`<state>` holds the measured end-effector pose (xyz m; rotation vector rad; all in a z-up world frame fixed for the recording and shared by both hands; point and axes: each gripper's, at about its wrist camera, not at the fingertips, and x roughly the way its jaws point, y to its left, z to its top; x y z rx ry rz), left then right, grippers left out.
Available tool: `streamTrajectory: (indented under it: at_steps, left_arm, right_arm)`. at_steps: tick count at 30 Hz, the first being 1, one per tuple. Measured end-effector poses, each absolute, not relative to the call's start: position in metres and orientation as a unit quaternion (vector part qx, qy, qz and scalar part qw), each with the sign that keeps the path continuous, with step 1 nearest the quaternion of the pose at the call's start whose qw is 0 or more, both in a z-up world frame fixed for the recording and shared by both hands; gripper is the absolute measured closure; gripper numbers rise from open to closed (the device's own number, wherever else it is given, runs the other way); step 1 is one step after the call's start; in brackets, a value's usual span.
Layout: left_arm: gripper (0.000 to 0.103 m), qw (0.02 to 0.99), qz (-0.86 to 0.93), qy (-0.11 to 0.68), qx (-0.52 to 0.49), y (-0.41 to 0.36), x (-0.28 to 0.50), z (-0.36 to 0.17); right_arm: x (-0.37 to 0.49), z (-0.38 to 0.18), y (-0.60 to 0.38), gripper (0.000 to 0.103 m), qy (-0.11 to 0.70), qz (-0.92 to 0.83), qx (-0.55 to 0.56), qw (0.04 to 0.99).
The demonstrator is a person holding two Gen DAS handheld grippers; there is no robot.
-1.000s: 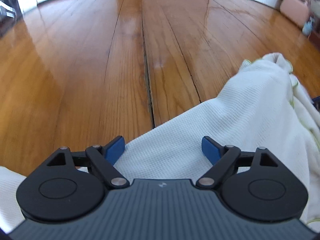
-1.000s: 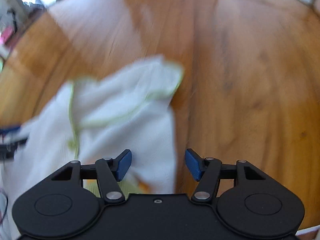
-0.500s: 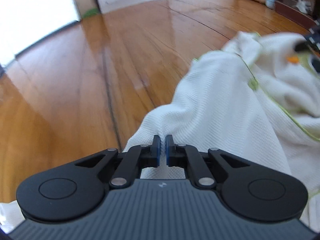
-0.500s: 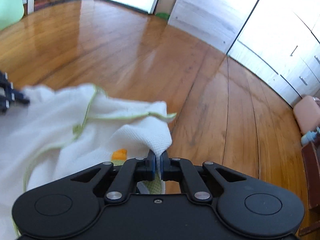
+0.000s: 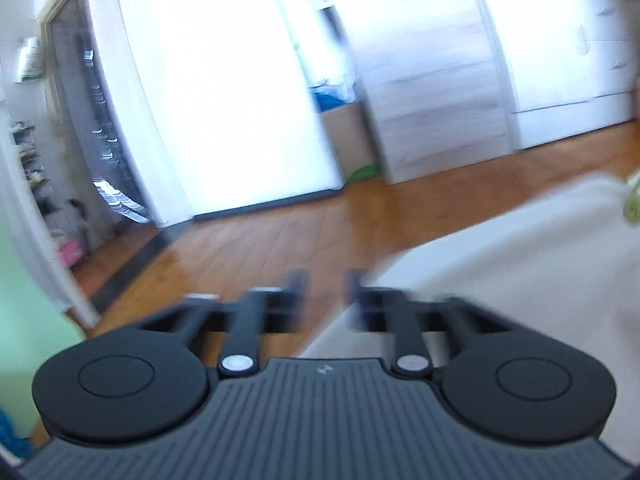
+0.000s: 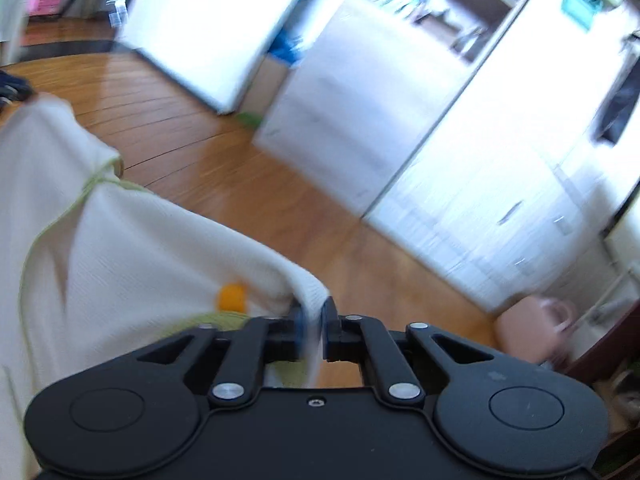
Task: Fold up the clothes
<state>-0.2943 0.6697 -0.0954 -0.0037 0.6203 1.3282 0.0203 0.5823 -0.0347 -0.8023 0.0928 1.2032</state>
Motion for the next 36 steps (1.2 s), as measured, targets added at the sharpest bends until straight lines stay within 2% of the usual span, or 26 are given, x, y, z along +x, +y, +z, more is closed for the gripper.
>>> streamTrajectory:
  at_steps: [1, 4, 9, 12, 13, 16, 17, 21, 26, 28, 33, 34, 36]
  left_arm:
    - [0.005, 0.751, 0.585, 0.303, -0.028, 0.669, -0.293, -0.098]
    - [0.006, 0.782, 0.533, 0.310, -0.093, 0.627, -0.307, -0.121]
    - [0.009, 0.796, 0.464, 0.350, -0.171, 0.525, -0.325, -0.194]
    - [0.017, 0.794, 0.422, 0.378, -0.220, 0.476, -0.333, -0.224]
    - [0.022, 0.791, 0.409, 0.391, -0.235, 0.466, -0.334, -0.231]
    - [0.025, 0.792, 0.392, 0.406, -0.234, 0.450, -0.331, -0.227]
    - [0.029, 0.792, 0.390, 0.413, -0.222, 0.449, -0.327, -0.219]
    - [0.030, 0.799, 0.388, 0.413, -0.202, 0.450, -0.316, -0.203]
    - [0.030, 0.792, 0.382, 0.428, -0.208, 0.439, -0.313, -0.212]
    - [0.030, 0.793, 0.369, 0.436, -0.211, 0.438, -0.309, -0.219]
    - [0.027, 0.787, 0.355, 0.458, -0.215, 0.438, -0.295, -0.237]
    - [0.023, 0.783, 0.361, 0.462, -0.205, 0.438, -0.293, -0.240]
    - [0.026, 0.776, 0.374, 0.472, -0.186, 0.436, -0.288, -0.246]
  right_arm:
    - [0.026, -0.040, 0.591, 0.030, 0.050, 0.536, -0.352, 0.765]
    - [0.043, -0.061, 0.587, 0.029, 0.114, 0.537, -0.301, 0.780]
    - [0.044, -0.121, 0.516, 0.030, 0.256, 0.592, -0.258, 0.719]
    - [0.033, -0.152, 0.458, 0.030, 0.317, 0.615, -0.239, 0.681]
    - [0.032, -0.161, 0.441, 0.030, 0.333, 0.617, -0.228, 0.676]
    - [0.038, -0.184, 0.394, 0.029, 0.388, 0.597, -0.180, 0.678]
    - [0.041, -0.191, 0.380, 0.029, 0.410, 0.591, -0.158, 0.676]
    - [0.039, -0.210, 0.345, 0.029, 0.477, 0.593, -0.092, 0.642]
    - [0.020, -0.214, 0.333, 0.029, 0.499, 0.621, -0.109, 0.595]
    - [0.014, -0.215, 0.329, 0.023, 0.510, 0.623, -0.109, 0.583]
    - [-0.002, -0.219, 0.319, 0.022, 0.536, 0.628, -0.107, 0.554]
    - [-0.005, -0.219, 0.318, 0.022, 0.539, 0.630, -0.109, 0.548]
    - [-0.010, -0.219, 0.319, 0.022, 0.538, 0.636, -0.122, 0.539]
